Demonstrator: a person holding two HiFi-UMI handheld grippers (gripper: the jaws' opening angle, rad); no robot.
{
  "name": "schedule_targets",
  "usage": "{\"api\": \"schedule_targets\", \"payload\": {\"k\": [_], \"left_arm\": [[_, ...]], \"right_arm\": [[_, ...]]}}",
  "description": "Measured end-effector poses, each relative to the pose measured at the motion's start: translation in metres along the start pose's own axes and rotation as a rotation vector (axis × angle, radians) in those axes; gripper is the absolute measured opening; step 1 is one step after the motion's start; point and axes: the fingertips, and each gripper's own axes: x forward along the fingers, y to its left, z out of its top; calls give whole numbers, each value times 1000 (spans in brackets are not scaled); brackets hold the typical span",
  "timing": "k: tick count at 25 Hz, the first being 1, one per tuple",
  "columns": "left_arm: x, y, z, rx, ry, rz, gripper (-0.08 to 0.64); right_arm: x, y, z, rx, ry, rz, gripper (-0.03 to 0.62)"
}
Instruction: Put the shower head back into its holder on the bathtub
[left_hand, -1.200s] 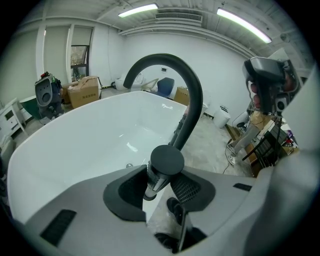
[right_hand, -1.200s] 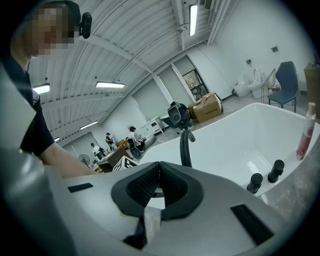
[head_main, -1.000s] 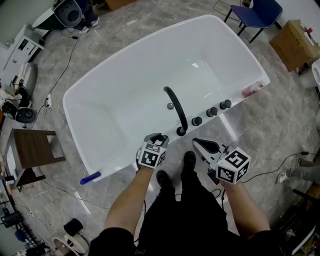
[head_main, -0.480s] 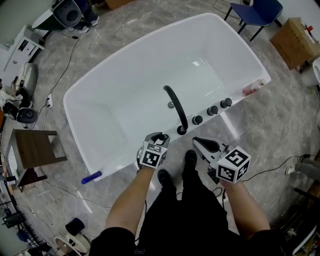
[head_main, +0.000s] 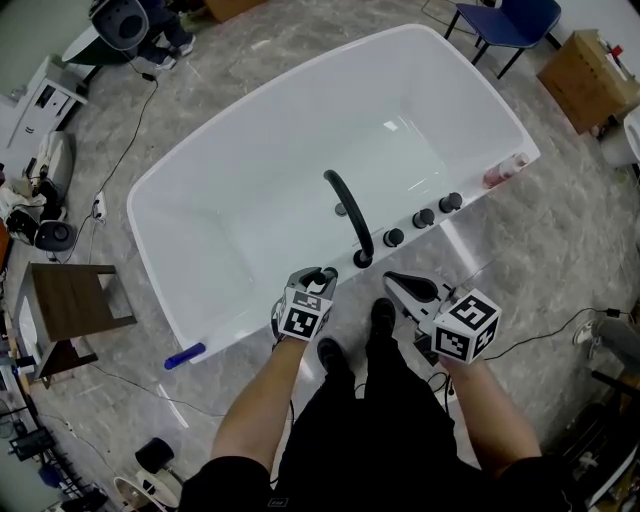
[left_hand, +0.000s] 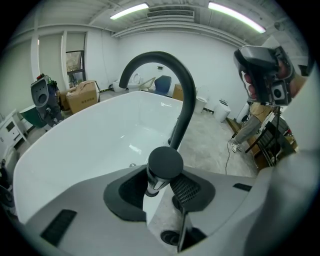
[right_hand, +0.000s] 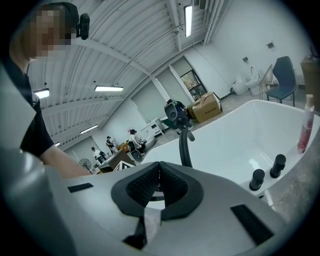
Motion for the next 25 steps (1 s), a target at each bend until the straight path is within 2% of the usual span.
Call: {"api": "schedule_targets", "payload": {"k": [9, 18, 25], "left_arm": [[-8, 2, 14, -10, -29, -20, 202], [-19, -4, 13, -13, -45, -29, 221], [-30, -5, 26, -18, -100, -36, 221]], "right_arm": [[2, 2, 2, 15, -13, 13, 17], [4, 6, 7, 17, -30, 18, 17], [6, 13, 9, 10, -34, 17, 17]]}}
